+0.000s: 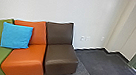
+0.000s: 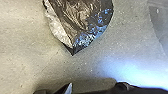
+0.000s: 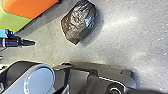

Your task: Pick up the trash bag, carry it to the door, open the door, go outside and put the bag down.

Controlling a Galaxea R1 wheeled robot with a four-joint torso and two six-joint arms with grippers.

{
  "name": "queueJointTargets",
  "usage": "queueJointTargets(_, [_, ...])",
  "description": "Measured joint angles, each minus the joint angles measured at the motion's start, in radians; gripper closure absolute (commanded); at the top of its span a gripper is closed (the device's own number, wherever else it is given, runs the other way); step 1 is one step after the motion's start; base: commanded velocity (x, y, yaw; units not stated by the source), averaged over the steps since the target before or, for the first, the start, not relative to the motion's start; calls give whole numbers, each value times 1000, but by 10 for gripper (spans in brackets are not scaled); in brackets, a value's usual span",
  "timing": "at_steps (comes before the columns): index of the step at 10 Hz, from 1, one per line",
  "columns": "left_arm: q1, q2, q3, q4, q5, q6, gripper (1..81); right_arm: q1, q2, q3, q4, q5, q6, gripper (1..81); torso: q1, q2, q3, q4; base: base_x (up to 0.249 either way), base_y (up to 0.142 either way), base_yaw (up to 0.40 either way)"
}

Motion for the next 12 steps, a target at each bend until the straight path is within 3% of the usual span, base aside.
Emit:
queueJointTargets(6, [-5, 114, -53, 1, 14, 0, 10, 10, -2, 5, 0, -7, 3, 10, 123, -196, -7, 0, 0, 0, 0])
queueJointTargets(12, [-58, 135, -115, 0, 43, 0, 10, 106, -3, 37, 0, -65, 40, 10, 243, -386, -180, 0, 0, 0, 0])
